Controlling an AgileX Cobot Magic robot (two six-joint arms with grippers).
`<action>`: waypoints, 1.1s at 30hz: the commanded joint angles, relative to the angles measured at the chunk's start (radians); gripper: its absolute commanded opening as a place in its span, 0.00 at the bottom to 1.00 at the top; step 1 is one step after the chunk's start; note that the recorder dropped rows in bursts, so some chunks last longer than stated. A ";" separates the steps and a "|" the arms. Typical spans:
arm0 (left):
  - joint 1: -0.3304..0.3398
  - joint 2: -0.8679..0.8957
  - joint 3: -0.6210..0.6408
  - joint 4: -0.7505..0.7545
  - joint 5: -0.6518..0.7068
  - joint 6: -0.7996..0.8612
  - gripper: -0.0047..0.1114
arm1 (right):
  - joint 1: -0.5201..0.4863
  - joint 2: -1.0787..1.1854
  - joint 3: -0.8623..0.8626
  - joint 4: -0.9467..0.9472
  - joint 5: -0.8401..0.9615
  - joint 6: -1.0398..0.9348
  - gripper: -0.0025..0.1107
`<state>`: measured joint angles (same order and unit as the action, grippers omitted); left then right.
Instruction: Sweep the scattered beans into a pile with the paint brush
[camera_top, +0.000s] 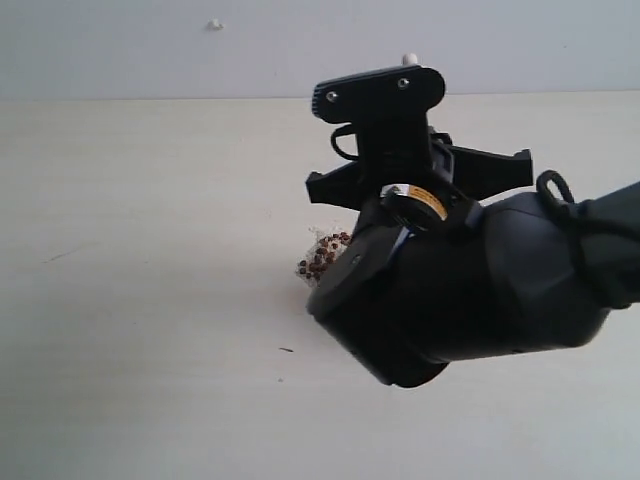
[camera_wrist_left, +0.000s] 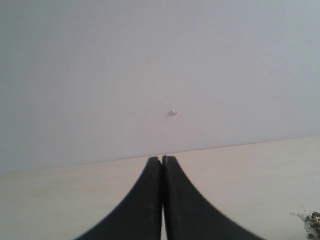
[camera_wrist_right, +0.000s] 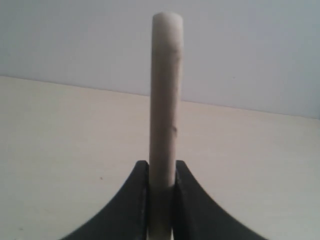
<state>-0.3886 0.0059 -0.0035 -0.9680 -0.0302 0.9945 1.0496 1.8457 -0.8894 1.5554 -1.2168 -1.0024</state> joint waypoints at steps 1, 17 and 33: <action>-0.005 -0.006 0.003 -0.006 -0.002 0.000 0.04 | -0.064 -0.006 0.059 -0.101 -0.004 -0.008 0.02; -0.005 -0.006 0.003 -0.006 -0.002 0.000 0.04 | -0.173 0.042 0.075 -0.369 0.311 0.053 0.02; -0.005 -0.006 0.003 -0.006 -0.002 0.000 0.04 | -0.171 0.068 0.072 -0.588 0.380 0.402 0.02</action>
<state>-0.3886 0.0059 -0.0035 -0.9680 -0.0302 0.9945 0.8819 1.9188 -0.8164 0.9451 -0.8275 -0.6227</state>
